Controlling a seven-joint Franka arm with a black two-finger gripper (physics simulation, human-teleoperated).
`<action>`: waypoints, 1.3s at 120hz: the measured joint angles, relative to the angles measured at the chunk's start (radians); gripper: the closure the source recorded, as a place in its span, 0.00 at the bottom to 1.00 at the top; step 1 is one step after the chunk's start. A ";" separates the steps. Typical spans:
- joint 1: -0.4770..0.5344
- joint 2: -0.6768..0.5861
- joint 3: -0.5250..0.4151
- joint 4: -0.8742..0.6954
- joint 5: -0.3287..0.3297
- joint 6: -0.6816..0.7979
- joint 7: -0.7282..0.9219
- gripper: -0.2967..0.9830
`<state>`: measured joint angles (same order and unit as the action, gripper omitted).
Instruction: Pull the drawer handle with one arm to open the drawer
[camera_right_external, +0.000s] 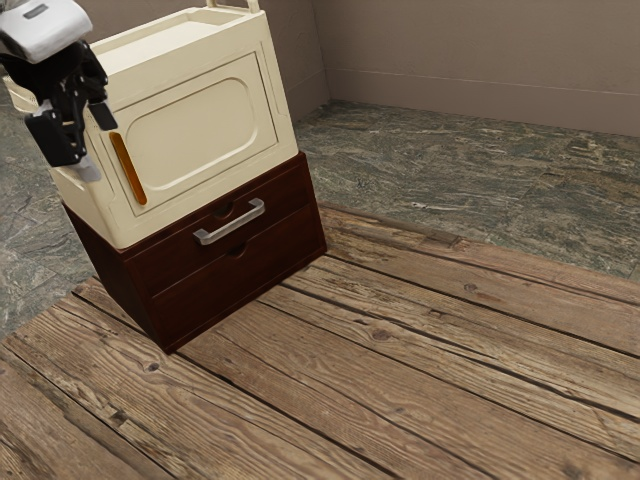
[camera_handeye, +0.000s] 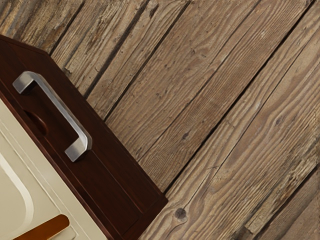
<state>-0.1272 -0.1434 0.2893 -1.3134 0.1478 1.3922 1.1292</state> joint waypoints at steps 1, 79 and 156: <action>-0.001 0.000 -0.001 0.000 0.000 0.000 0.000 0.23; -0.002 0.074 -0.069 -0.057 0.066 0.036 -0.154 0.23; 0.080 0.055 -0.206 -0.250 0.200 0.102 -0.452 0.23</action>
<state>-0.0474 -0.0887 0.0834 -1.5637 0.3474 1.4938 0.6774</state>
